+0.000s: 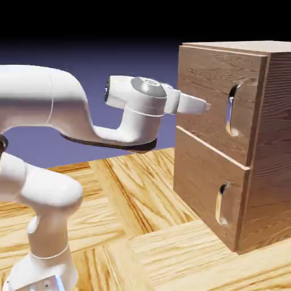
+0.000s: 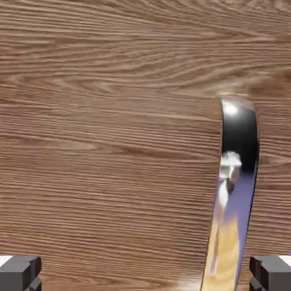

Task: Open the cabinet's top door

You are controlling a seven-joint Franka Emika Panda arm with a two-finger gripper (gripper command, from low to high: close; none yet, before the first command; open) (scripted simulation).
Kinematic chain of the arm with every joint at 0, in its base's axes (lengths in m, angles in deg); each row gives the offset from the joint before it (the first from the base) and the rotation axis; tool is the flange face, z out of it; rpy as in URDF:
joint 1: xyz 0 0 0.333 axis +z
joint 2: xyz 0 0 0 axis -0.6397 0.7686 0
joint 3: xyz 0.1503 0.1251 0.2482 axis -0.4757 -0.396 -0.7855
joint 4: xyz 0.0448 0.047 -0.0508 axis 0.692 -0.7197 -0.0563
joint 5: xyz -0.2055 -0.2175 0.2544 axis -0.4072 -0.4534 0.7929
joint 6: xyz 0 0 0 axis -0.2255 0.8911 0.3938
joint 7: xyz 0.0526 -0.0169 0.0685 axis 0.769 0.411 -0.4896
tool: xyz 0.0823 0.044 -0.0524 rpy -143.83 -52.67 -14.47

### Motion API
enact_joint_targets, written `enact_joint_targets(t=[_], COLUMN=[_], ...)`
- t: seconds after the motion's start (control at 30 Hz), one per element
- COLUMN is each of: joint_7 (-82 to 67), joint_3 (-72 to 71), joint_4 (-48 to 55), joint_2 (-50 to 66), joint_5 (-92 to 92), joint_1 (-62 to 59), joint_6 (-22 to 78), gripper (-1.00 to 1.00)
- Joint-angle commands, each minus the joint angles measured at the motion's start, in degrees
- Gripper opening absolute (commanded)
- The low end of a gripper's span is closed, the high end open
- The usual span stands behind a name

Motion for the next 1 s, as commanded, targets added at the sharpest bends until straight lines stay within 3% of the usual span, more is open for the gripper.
enact_joint_targets(t=[0.0,0.47,0.67,0.7,0.97], joint_7=[1.83,26.97,27.96,27.96,25.57], joint_3=[0.93,13.79,20.21,20.21,7.66], joint_4=[0.35,5.16,12.88,12.89,-0.33], joint_2=[-0.37,-5.51,-1.91,-1.91,-2.98], joint_5=[-2.5,-36.87,-38.57,-38.57,-28.78], joint_1=[0.86,12.68,22.99,23.0,8.47], joint_6=[0.21,3.11,4.48,4.48,14.03], gripper=[1.0,1.0,1.0,-1.0,-1.0])
